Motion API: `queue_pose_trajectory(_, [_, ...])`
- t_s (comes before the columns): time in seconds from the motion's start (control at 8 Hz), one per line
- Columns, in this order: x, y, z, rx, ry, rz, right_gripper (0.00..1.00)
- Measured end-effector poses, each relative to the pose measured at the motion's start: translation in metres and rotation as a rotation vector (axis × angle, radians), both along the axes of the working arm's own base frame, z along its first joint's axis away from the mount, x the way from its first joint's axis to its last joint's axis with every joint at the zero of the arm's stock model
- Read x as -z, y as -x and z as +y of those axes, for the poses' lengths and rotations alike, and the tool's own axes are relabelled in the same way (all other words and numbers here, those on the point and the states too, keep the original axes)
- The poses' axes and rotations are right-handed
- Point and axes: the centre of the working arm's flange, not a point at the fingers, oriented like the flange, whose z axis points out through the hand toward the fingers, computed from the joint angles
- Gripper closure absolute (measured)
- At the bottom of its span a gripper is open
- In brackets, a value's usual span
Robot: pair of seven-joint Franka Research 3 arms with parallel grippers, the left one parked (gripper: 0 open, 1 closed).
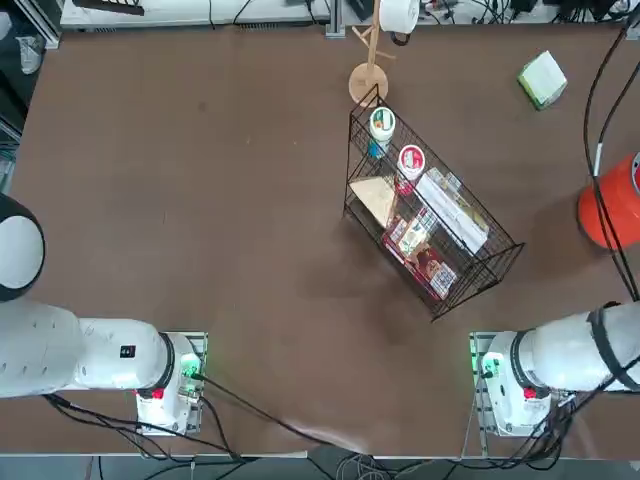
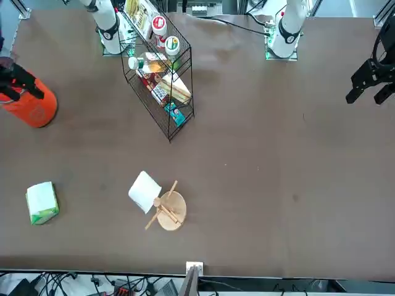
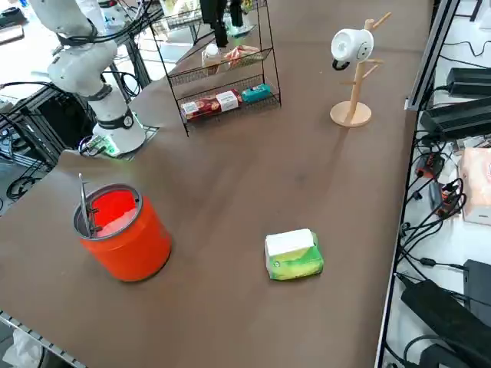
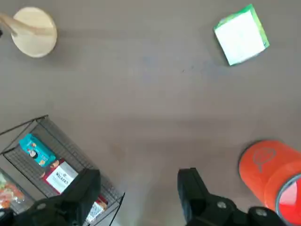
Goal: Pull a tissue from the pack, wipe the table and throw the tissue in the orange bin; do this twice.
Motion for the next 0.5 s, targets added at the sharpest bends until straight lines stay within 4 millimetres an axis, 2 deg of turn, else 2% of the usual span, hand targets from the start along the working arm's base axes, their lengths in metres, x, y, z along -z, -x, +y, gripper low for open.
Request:
queue_pose_trajectory(0.12, [-0.002, 0.013, 0.010, -0.011, 0.009, 0.001, 0.00])
queue_pose_trajectory(0.25, [-0.006, 0.021, 0.012, -0.014, 0.009, -0.004, 0.00])
queue_pose_trajectory(0.5, [-0.011, 0.025, 0.009, -0.009, 0.009, -0.015, 0.00])
